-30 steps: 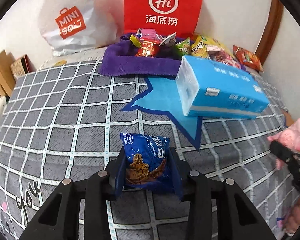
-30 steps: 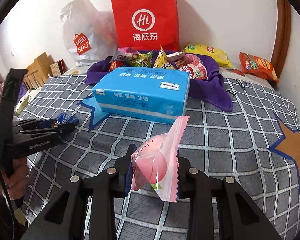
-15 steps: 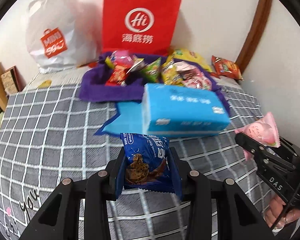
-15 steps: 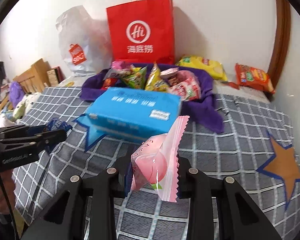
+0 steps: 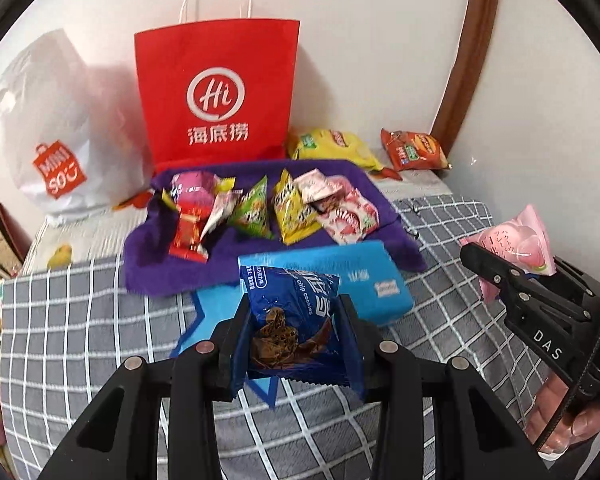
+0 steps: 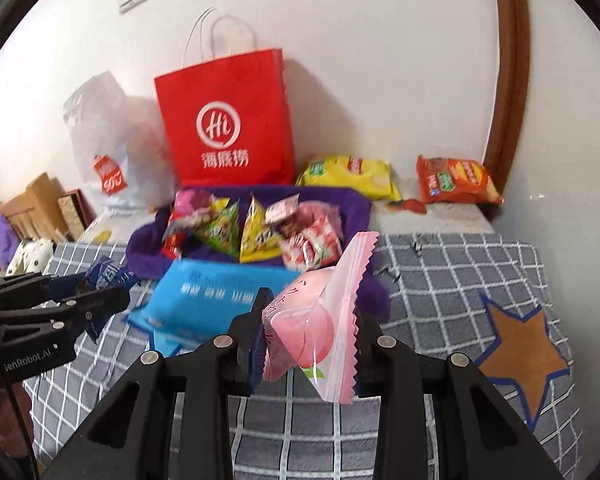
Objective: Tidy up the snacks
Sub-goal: 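Carry the blue bag and pink candy past the tissue pack toward the towel with both grippers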
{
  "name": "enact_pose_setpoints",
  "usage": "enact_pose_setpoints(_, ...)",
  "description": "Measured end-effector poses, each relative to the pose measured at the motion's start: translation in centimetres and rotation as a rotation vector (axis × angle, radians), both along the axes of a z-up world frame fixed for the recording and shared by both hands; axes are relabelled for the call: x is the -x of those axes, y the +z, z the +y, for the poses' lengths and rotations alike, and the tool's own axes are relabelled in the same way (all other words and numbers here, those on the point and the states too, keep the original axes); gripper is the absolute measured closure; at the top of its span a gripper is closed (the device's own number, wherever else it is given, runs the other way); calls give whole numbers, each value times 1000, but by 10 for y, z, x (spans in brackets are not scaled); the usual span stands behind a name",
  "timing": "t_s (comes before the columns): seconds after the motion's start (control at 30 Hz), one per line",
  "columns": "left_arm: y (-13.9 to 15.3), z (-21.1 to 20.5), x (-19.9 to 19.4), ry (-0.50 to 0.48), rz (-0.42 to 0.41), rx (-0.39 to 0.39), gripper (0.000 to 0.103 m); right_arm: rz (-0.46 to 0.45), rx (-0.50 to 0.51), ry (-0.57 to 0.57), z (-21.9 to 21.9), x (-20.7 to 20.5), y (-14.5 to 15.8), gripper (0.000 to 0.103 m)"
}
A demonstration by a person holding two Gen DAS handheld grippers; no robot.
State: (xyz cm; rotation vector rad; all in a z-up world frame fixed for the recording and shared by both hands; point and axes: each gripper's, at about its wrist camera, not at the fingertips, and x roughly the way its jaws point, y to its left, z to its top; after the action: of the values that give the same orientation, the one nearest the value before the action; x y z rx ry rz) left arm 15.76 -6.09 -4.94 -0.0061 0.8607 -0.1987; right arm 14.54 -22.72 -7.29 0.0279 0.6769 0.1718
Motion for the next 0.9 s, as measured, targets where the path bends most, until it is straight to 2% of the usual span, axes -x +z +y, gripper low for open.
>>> enact_pose_setpoints(0.57,41,20,-53,14,-44,-12,66,-58,-3,-15,15,-52,52,71)
enact_pose_setpoints(0.73,46,29,-65,31,-53,-1,66,-70,8,-3,23,-69,59,70)
enact_pose_setpoints(0.9,51,35,-82,40,-66,-24,66,-76,15,7,29,-85,63,70)
